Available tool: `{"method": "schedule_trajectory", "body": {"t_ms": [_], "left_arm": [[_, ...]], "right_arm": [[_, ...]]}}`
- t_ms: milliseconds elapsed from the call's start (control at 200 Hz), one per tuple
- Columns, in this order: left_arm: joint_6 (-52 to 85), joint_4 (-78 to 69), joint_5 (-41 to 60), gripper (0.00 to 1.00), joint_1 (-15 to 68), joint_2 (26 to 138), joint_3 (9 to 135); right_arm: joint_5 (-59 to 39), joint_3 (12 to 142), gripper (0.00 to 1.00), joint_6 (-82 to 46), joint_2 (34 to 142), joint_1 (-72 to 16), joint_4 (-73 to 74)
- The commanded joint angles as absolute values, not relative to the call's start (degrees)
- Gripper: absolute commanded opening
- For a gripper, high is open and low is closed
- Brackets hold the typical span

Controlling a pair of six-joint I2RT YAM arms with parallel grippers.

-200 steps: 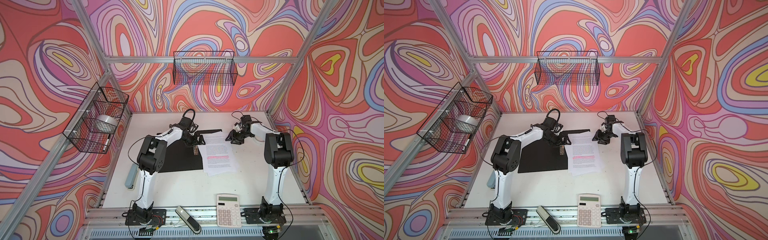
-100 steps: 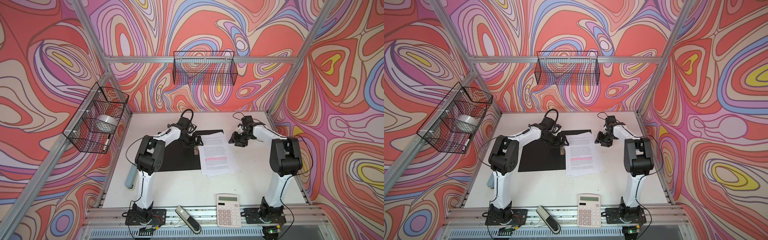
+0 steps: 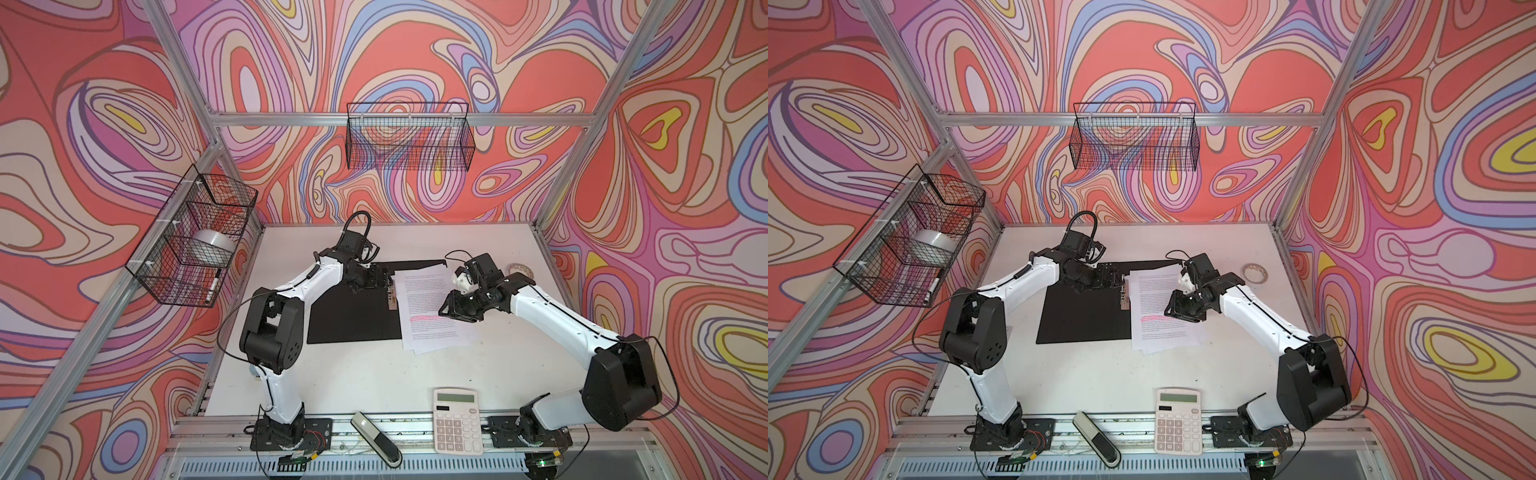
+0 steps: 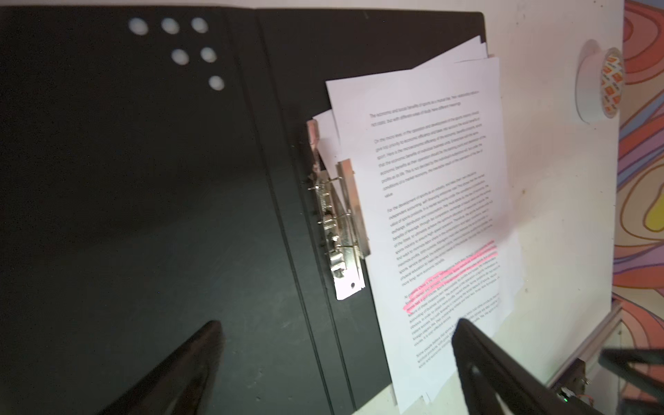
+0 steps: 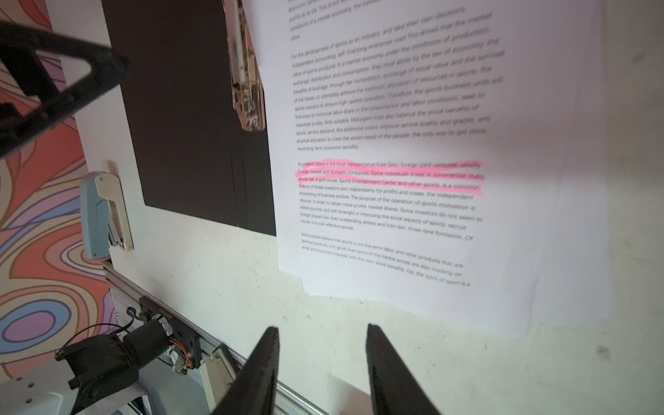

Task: Put the files into the folder

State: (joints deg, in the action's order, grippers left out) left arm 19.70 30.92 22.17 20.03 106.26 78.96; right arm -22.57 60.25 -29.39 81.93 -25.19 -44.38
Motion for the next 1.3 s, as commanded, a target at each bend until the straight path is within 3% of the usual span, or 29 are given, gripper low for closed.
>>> {"method": "schedule_trajectory", "body": {"t_ms": [0,280,846,1297], "left_arm": [[19.0,29.1,19.77,1.0,19.07,105.5,75.53],[16.91,26.76,23.53,1.0,16.62,107.06,73.14],[16.79,27.12,26.32,0.99,15.82,110.13,73.82],[16.51,27.12,26.46,0.99,15.82,110.65,73.83]], "right_arm": [[-19.86,56.4,0.41,-32.65,79.44,-30.42,-43.74],[-14.78,54.98,0.37,-33.81,84.69,-42.51,-42.18],[-11.01,55.31,0.34,-34.64,95.11,-47.06,-39.11],[-2.41,55.19,0.33,-37.64,98.46,-48.26,-36.96]]}}
